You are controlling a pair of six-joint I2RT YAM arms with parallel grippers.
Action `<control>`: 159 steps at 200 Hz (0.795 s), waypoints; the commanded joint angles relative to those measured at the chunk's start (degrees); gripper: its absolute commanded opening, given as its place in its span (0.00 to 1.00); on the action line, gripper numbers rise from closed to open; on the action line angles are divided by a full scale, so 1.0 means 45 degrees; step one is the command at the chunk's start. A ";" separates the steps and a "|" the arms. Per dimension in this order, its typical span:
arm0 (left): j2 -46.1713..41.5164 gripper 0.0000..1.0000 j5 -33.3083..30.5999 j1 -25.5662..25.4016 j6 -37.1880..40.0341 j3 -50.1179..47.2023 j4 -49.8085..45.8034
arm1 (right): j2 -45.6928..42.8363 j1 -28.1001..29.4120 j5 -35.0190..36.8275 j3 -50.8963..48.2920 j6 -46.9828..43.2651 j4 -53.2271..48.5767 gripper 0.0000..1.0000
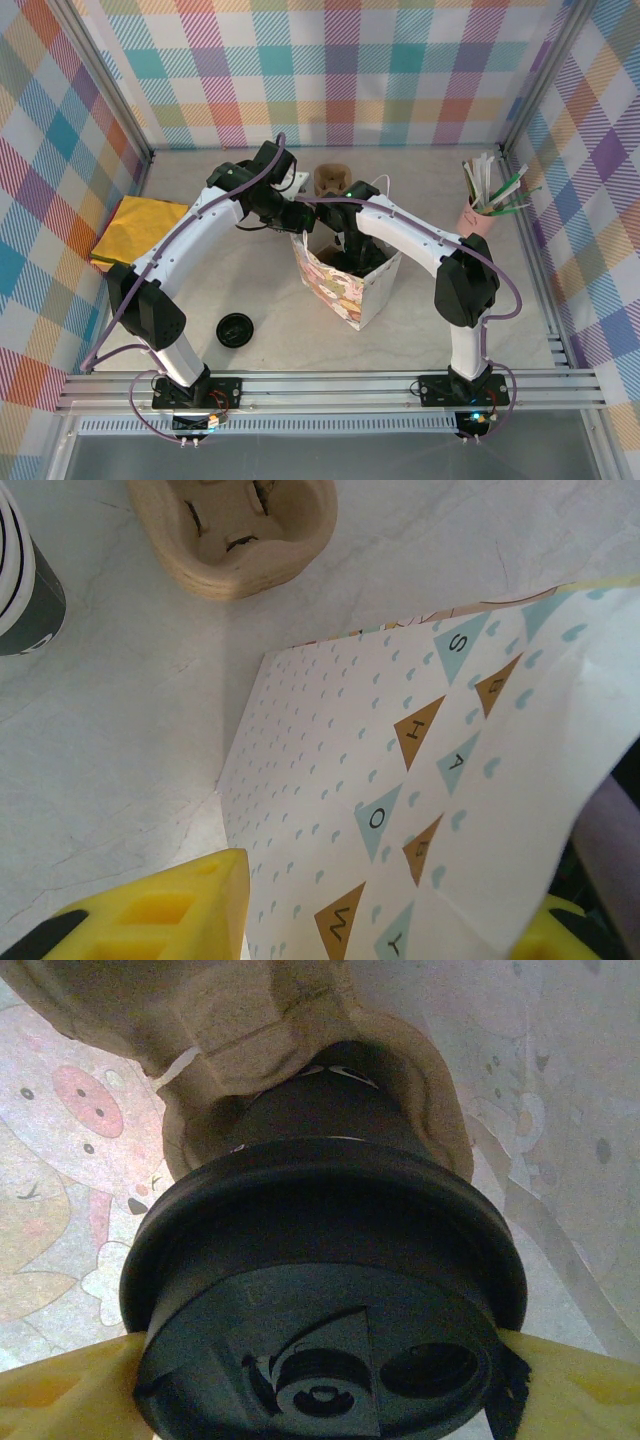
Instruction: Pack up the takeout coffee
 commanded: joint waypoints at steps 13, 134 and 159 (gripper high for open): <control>-0.0353 0.40 0.0029 -0.0108 0.0092 -0.0062 -0.0395 | -0.0092 -0.0008 -0.0168 0.0217 0.0179 -0.0254 0.81; -0.0354 0.40 0.0054 -0.0108 0.0092 -0.0024 -0.0390 | -0.0151 -0.0013 -0.0099 0.0222 0.0190 -0.0322 0.81; -0.0356 0.40 0.0065 -0.0108 0.0092 -0.0023 -0.0371 | -0.0187 -0.0013 -0.0108 0.0203 0.0181 -0.0325 0.81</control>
